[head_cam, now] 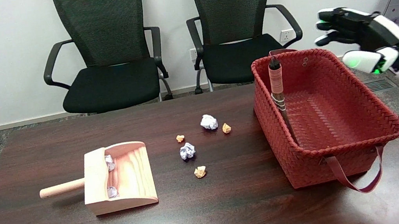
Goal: Pick up the broom by its handle.
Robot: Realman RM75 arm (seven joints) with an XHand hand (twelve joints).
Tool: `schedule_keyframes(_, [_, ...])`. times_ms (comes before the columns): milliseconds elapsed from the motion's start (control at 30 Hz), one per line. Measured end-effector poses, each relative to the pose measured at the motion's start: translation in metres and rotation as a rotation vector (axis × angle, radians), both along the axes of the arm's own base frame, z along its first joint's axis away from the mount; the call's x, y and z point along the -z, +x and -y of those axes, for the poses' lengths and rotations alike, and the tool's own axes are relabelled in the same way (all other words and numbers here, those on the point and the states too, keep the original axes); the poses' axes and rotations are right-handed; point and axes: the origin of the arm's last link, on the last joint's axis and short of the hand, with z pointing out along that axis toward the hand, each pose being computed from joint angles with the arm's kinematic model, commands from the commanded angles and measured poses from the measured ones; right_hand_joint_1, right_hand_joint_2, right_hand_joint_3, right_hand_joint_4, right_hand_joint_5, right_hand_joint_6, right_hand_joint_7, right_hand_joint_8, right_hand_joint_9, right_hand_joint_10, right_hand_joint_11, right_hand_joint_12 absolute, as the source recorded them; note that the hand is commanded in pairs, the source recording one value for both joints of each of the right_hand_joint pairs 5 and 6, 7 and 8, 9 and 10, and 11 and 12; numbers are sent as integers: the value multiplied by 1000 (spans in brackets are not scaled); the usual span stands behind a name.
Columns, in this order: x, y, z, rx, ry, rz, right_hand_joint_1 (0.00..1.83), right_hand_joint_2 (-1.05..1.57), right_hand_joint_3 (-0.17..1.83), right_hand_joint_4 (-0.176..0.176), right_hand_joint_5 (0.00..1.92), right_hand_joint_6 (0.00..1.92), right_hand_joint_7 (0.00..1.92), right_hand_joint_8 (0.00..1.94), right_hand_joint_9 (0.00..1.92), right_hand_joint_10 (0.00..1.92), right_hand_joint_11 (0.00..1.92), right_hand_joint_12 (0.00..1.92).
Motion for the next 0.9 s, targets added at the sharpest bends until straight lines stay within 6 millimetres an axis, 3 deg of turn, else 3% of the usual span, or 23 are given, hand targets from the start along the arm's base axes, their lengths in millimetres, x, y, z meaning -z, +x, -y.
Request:
schedule_keyframes(333, [37, -1, 26, 55, 76, 17, 876, 7, 893, -168, 333, 333, 333, 333, 381, 381, 640, 640])
schedule_keyframes(633, [57, 0, 42, 102, 96, 23, 787, -260, 851, 16, 279, 279, 279, 279, 278, 278, 436, 436])
schedule_keyframes(900, [66, -9, 48, 126, 78, 90, 789, -398, 823, 101, 182, 182, 182, 182, 223, 223, 347, 347])
